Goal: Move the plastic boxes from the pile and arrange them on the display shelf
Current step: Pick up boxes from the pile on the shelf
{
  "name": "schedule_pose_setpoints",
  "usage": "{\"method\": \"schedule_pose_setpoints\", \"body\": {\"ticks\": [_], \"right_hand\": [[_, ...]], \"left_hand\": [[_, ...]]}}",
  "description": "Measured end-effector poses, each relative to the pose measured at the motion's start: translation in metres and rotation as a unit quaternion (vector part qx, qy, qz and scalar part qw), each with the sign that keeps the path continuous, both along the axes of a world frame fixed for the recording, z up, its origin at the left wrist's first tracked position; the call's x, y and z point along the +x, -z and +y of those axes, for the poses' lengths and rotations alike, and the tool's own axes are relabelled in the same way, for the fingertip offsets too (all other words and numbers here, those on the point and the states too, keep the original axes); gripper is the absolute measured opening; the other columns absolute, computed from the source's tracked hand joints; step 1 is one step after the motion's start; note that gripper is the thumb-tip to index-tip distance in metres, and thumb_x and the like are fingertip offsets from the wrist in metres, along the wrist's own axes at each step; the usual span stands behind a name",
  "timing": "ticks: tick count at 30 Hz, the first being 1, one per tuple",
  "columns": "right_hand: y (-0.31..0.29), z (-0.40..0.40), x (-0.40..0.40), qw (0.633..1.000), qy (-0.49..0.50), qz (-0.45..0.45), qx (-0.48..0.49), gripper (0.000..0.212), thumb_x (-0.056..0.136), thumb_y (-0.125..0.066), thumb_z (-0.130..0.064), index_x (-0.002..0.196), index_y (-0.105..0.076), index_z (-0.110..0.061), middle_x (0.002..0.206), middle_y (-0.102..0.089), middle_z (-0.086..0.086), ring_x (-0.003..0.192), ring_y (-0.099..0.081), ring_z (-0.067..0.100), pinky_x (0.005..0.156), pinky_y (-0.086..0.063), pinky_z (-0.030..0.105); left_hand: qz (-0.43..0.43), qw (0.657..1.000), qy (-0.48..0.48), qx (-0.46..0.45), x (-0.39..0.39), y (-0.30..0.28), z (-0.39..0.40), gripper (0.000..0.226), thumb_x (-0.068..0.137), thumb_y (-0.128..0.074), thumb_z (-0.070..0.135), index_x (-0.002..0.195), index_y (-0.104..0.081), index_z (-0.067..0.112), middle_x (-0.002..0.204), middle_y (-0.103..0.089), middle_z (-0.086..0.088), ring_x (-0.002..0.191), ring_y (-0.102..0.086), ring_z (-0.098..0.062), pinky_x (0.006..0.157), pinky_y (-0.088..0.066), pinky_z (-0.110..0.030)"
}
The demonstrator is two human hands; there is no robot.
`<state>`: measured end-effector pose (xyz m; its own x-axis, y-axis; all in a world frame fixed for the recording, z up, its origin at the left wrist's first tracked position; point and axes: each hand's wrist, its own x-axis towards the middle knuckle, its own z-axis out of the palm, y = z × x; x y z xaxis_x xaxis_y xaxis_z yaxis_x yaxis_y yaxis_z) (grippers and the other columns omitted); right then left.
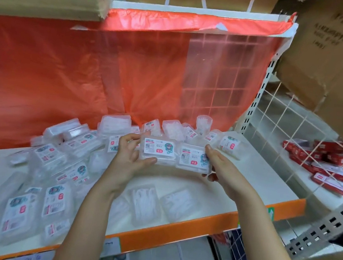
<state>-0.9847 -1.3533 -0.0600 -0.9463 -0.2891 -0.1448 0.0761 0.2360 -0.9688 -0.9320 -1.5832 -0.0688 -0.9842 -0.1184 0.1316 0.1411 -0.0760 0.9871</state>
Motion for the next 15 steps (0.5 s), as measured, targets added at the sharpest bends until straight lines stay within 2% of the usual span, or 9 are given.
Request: {"method": "schedule_pose_setpoints", "body": {"ticks": [2,4,6,8,11,13,15], "right_hand": [[0.004,-0.001,0.006,0.999,-0.014,-0.007,-0.032,0.033,0.098,-0.043,-0.04,0.115,-0.056,-0.014,0.092,-0.063,-0.001,0.069,-0.046,0.011,0.062,-0.036,0.022],[0.006,-0.002,0.009,0.998,-0.034,-0.013,-0.058,0.03,0.094,-0.055,-0.028,0.121,-0.053,-0.016,0.098,-0.064,-0.001,0.071,-0.046,0.009,0.061,-0.035,0.021],[0.008,-0.002,0.01,0.996,-0.056,-0.017,-0.071,0.036,0.089,-0.062,-0.015,0.123,-0.051,-0.018,0.103,-0.065,-0.001,0.069,-0.047,0.007,0.06,-0.035,0.02],[0.01,-0.003,0.011,0.994,-0.062,-0.024,-0.087,0.041,0.088,-0.062,-0.005,0.124,-0.049,-0.018,0.105,-0.066,-0.001,0.066,-0.049,0.004,0.06,-0.036,0.02],[0.011,-0.004,0.013,0.991,-0.042,-0.032,-0.122,0.041,0.086,-0.06,0.001,0.123,-0.051,-0.016,0.109,-0.068,0.001,0.071,-0.05,0.006,0.061,-0.035,0.02],[0.011,-0.006,0.013,0.985,-0.011,-0.042,-0.164,0.038,0.085,-0.061,0.002,0.12,-0.054,-0.012,0.103,-0.07,0.001,0.07,-0.05,0.008,0.062,-0.034,0.02],[0.012,-0.007,0.013,0.976,0.017,-0.052,-0.212,0.031,0.085,-0.059,0.004,0.112,-0.058,-0.011,0.089,-0.071,-0.005,0.069,-0.049,0.008,0.064,-0.033,0.021]], "left_hand": [[-0.003,1.0,-0.002,0.012,0.006,0.004,-0.002,0.059,0.067,-0.071,0.01,0.115,-0.038,0.021,0.118,-0.064,0.01,0.117,-0.057,-0.017,0.088,-0.051,-0.027],[-0.01,0.999,-0.011,0.038,0.01,0.007,-0.002,0.064,0.067,-0.076,0.008,0.119,-0.04,0.02,0.119,-0.065,0.004,0.118,-0.058,-0.019,0.085,-0.051,-0.025],[-0.007,0.997,-0.015,0.071,0.011,0.008,-0.002,0.064,0.069,-0.074,0.005,0.122,-0.044,0.022,0.115,-0.068,0.0,0.114,-0.06,-0.018,0.086,-0.05,-0.026],[-0.001,0.995,-0.014,0.102,0.013,0.007,-0.001,0.061,0.071,-0.07,0.003,0.123,-0.048,0.025,0.109,-0.07,-0.001,0.107,-0.063,-0.015,0.085,-0.052,-0.024],[-0.004,0.986,-0.019,0.164,0.015,0.005,0.001,0.056,0.075,-0.069,0.0,0.123,-0.051,0.022,0.105,-0.07,-0.003,0.099,-0.066,-0.015,0.078,-0.055,-0.024],[-0.009,0.976,-0.026,0.216,0.016,0.004,0.002,0.044,0.077,-0.063,0.001,0.119,-0.052,0.013,0.103,-0.07,-0.005,0.096,-0.068,-0.018,0.073,-0.057,-0.027],[-0.014,0.969,-0.032,0.245,0.018,0.004,0.005,0.031,0.084,-0.054,0.005,0.114,-0.055,0.009,0.102,-0.071,-0.006,0.094,-0.069,-0.02,0.07,-0.058,-0.031]]}}
